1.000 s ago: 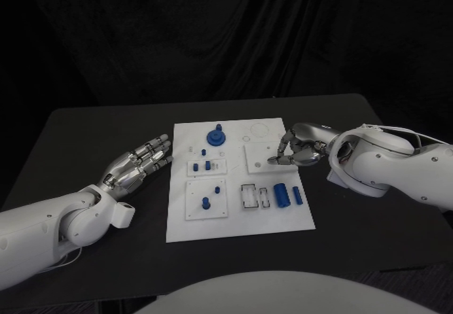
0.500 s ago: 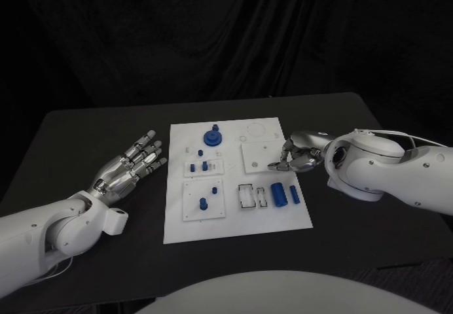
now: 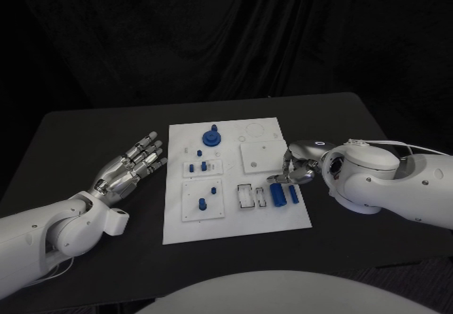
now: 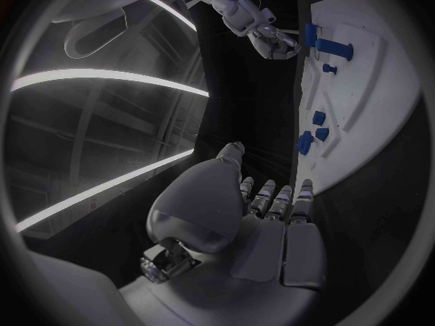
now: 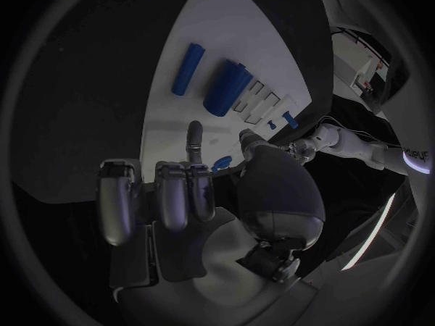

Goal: Assemble the parts on the task board

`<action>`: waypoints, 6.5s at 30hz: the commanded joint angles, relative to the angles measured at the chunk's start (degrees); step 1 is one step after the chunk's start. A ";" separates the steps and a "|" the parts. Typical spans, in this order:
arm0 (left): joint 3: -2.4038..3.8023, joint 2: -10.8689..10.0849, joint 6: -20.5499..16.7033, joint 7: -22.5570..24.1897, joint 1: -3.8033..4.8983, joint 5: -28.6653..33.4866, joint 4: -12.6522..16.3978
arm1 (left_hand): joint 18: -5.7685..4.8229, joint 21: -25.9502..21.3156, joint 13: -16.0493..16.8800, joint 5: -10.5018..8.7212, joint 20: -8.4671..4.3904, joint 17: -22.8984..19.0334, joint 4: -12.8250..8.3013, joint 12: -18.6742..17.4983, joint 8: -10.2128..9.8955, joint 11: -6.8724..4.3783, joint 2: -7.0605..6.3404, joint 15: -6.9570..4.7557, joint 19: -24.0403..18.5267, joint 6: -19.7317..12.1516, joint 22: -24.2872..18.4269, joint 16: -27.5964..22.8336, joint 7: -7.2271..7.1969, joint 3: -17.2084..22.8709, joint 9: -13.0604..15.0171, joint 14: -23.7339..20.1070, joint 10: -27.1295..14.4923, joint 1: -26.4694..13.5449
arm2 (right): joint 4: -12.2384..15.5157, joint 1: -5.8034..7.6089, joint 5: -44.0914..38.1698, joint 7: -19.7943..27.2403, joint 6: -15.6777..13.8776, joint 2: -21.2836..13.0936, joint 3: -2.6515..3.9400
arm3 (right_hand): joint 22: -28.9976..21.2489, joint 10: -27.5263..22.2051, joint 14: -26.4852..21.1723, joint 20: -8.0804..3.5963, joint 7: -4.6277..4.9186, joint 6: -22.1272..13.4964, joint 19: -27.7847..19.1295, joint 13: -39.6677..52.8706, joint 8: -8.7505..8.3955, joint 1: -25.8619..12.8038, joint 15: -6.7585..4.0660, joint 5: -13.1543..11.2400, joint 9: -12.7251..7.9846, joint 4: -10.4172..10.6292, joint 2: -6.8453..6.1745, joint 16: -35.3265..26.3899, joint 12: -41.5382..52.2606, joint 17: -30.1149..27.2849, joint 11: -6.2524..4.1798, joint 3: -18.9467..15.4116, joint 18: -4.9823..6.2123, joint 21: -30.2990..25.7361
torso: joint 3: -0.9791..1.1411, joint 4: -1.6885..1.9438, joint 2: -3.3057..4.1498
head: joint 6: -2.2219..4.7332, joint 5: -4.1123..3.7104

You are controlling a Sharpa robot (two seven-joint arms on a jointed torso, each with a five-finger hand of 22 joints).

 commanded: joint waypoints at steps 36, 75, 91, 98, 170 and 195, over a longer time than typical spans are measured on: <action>0.05 1.67 3.04 7.06 0.03 0.35 -2.06 | 0.24 0.13 0.02 0.63 1.78 -0.06 -3.40 0.19 0.12 2.18 0.84 1.49 0.28 1.34 -0.12 -0.21 1.94 2.53 0.25 -0.10 0.19 1.06 | -1.54 -5.82 -4.25 -2.34 0.69 3.00 0.01 | 13.90 5.96 5.77 -0.09 0.22 2.10 4.40 15.07 -7.28 9.36 -0.23 12.23 0.83 -2.28 4.46 -0.28 0.14 14.21 -0.22 4.84 0.03 -0.93 | 0.03 -0.06 -0.01 | -0.01 0.54; 0.04 2.54 4.02 6.23 -0.04 0.34 -2.59 | 0.24 0.19 0.17 0.68 2.47 0.04 -4.68 1.10 0.53 3.29 0.77 2.19 0.38 3.41 -0.15 -0.09 4.10 4.09 0.55 0.13 0.56 0.15 | 1.03 -0.36 35.21 4.06 -9.41 5.90 0.04 | 12.98 5.96 5.53 0.03 0.37 -0.09 3.09 15.07 -6.17 13.10 -0.11 23.29 4.49 -6.08 6.11 -0.84 0.14 13.00 -0.21 9.48 0.71 -3.34 | -0.06 0.06 0.01 | -0.01 2.63; 0.04 3.10 4.55 6.14 -0.07 0.34 -3.17 | 0.26 0.21 0.15 0.69 2.60 0.04 -4.80 1.09 0.52 3.38 0.78 2.29 0.40 3.39 -0.16 -0.09 4.46 4.27 0.54 0.14 0.53 0.01 | -0.72 -1.24 35.35 1.81 -6.81 6.93 0.04 | 12.75 5.96 5.46 0.47 0.99 -1.03 2.77 15.07 -6.26 7.68 0.37 14.56 4.49 -1.98 5.54 -0.99 0.14 12.64 0.36 6.40 0.88 -4.05 | -0.01 -0.04 -0.01 | -0.01 3.22; 0.04 3.15 4.71 5.91 -0.08 0.34 -3.27 | 0.26 0.22 0.15 0.68 2.63 0.05 -4.82 1.09 0.51 3.39 0.78 2.31 0.42 3.38 -0.12 -0.08 4.50 4.30 0.53 0.15 0.52 -0.01 | -1.38 -1.28 35.36 1.69 -6.08 7.35 0.04 | 12.68 5.96 5.44 0.65 1.21 -1.53 2.68 15.07 -6.48 6.05 0.55 11.40 4.30 -0.67 6.04 -1.01 0.14 12.56 0.56 4.66 0.93 -4.28 | -0.05 -0.05 -0.01 | -0.01 3.49; 0.04 3.19 5.33 5.40 -0.33 0.35 -4.12 | 0.29 0.45 0.14 0.63 3.27 0.19 -5.30 1.19 0.51 3.21 0.67 3.02 0.80 3.47 0.40 0.11 4.98 4.86 0.54 0.53 0.43 -0.46 | 1.83 -8.82 -14.54 11.63 -18.62 2.55 0.01 | 11.69 5.96 5.17 1.44 3.67 -37.58 1.15 15.07 3.66 25.94 1.49 8.05 6.48 -0.37 2.54 -1.37 0.14 11.78 1.67 -9.18 1.64 -7.89 | 0.00 -0.06 -0.09 | -0.01 5.73; 0.04 3.14 5.79 4.89 -0.42 0.34 -4.10 | 0.31 0.49 0.14 0.63 3.42 0.21 -5.42 1.22 0.56 3.33 0.68 3.15 0.86 3.70 0.39 0.14 5.31 5.04 0.57 0.59 0.41 -0.62 | 0.06 -11.49 -15.17 10.49 -18.74 5.09 0.03 | 11.64 5.96 5.20 2.02 4.48 -38.57 1.18 15.07 9.28 21.30 2.08 -3.53 0.04 0.06 -1.96 -1.39 0.14 11.82 2.39 -11.84 1.70 -8.26 | -0.02 -0.10 0.07 | -0.01 5.53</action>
